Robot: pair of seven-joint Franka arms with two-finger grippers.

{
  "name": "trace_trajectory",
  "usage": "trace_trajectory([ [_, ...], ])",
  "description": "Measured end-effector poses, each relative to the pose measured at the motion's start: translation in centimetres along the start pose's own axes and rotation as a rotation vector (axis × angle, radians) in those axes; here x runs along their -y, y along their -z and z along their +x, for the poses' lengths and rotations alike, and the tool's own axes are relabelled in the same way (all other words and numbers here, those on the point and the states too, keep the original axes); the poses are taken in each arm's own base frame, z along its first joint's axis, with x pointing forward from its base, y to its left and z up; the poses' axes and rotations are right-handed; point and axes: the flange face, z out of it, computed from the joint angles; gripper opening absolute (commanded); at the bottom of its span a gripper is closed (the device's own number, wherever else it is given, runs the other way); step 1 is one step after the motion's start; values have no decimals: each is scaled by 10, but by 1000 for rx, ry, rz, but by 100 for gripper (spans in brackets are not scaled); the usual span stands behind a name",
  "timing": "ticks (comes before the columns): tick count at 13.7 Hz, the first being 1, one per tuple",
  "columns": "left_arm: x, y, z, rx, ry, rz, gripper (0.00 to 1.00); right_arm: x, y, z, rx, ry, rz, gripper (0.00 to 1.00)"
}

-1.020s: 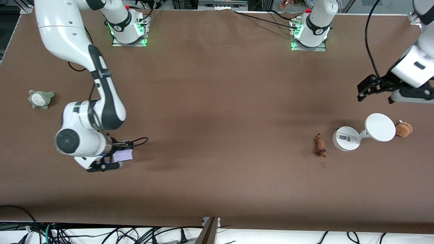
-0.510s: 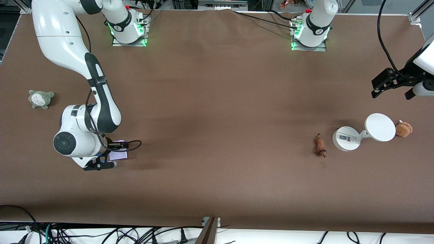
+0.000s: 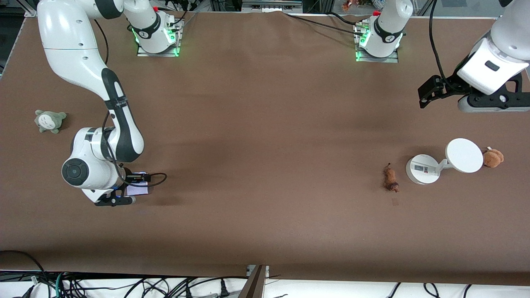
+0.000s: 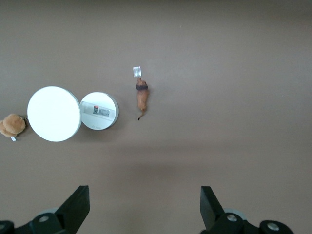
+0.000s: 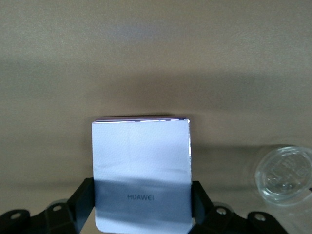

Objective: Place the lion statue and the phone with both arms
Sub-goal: 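Lower the phone beside the clear cup with the right gripper, then open the right gripper and lift it away from the phone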

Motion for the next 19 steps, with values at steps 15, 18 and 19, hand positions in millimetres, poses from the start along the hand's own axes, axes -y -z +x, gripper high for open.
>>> trace_trajectory([
  [15,24,34,-23,-83,-141,4,100,17,135,-1,12,44,-14,100],
  [18,24,27,-22,-66,-145,5,100,10,205,-26,56,36,1,100],
  [19,24,25,-22,-62,-144,5,100,7,224,-35,56,33,6,100],
])
